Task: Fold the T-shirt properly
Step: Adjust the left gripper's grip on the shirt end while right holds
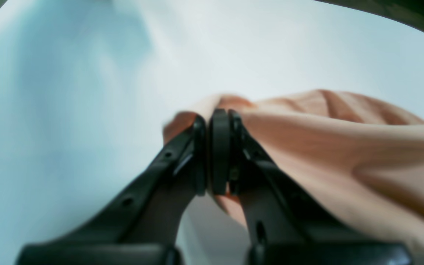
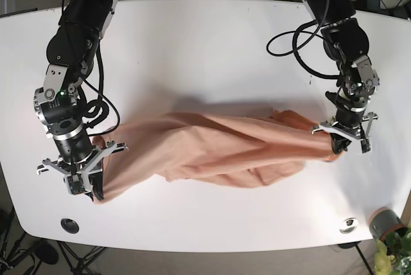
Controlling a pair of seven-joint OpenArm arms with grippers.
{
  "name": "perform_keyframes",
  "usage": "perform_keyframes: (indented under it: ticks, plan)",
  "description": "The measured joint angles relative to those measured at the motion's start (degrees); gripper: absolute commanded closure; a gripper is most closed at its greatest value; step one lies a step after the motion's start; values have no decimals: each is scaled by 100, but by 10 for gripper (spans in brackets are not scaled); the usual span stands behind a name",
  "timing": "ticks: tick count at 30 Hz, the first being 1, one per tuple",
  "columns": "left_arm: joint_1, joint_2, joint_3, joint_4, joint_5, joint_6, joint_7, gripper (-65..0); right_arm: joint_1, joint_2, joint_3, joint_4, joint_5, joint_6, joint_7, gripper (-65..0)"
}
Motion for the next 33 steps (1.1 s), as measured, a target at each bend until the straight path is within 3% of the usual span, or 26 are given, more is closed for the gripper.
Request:
perform_keyframes:
  ticks: [3, 10, 16, 18, 23, 25, 33]
  plan:
    - [131, -76, 22, -42, 0, -42, 83, -19, -50, -26, 0, 2, 2, -2, 35, 0]
    - [575, -90, 17, -328, -9, -39, 57, -222, -297, -46, -2, -9, -2, -2, -42, 0]
    - [1056, -92, -4, -365, -2, -37, 85, -233, -398, -48, -17, -9, 2, 0, 7, 0]
    - [1069, -90, -2, -382, 0, -39, 92, -268, -422, -48, -24, -9, 0, -2, 9, 0]
    - [935, -92, 35, -380, -9, -42, 61, -463, -404, -122, -26, -9, -2, -4, 13, 0]
    - [813, -79, 33, -385, 0, -44, 66, -510, -407, -192, -35, -9, -4, 2, 9, 0]
    - [11, -81, -15, -459, -7, -39, 420, -521, -409, -219, -50, -9, -2, -2, 11, 0]
